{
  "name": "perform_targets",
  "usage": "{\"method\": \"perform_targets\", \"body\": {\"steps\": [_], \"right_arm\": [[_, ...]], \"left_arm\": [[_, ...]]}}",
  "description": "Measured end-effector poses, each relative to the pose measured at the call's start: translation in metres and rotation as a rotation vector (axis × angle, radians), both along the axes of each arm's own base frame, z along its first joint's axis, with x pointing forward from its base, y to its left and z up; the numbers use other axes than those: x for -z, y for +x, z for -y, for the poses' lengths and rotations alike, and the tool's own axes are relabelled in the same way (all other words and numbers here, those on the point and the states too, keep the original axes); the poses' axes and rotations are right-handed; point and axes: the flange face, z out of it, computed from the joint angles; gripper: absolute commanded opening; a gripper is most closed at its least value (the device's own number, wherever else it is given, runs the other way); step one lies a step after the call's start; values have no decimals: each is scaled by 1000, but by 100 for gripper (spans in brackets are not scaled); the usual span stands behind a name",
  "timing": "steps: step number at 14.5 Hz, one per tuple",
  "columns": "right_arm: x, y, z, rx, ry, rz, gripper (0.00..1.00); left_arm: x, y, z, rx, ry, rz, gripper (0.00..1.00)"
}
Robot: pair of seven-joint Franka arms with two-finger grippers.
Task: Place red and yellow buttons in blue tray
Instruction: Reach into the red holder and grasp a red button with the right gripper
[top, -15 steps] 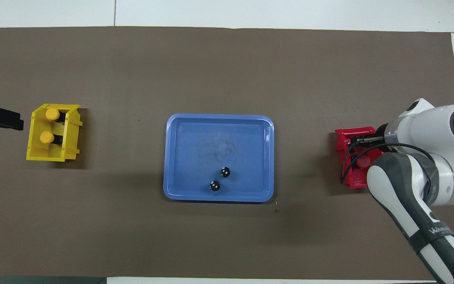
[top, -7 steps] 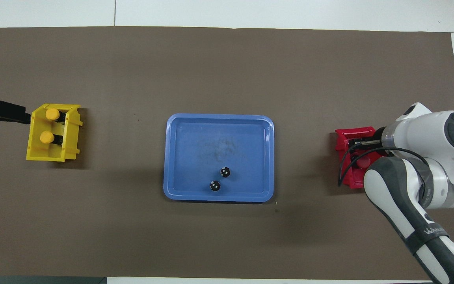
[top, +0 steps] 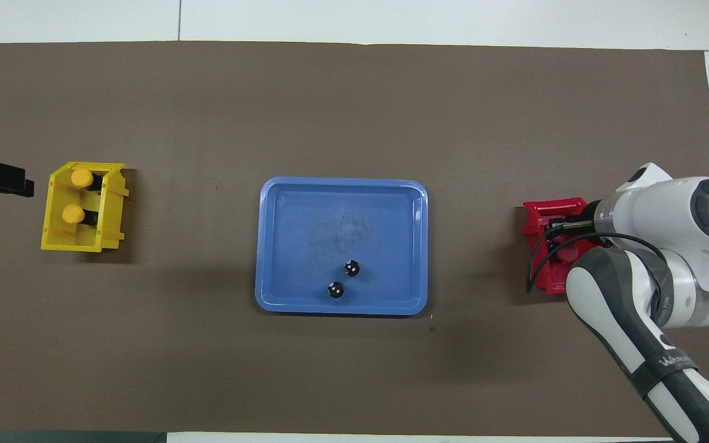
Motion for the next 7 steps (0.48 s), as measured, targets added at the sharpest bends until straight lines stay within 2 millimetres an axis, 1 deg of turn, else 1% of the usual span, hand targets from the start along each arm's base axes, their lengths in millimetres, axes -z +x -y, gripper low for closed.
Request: {"method": "perform_targets", "body": {"steps": [2,3,4,5,7], "right_arm": [[-4,2,0,-3,0,-14,19],[-12,5,1,-12,-1,-35,19],[-24,9,2,-21,-1,-57,19],[-42,15,4,-30,-2,-78,19],[-87,28,3,-44,-8,-103,22]], "left_arm": [[0,0,-4,-8,0,-1,100],[0,0,-4,-7,0,-1,100],[0,0,-4,-7,0,-2,100],[1,0,-4,-7,0,-4,100],[3,0,-4,-7,0,-7,100]]}}
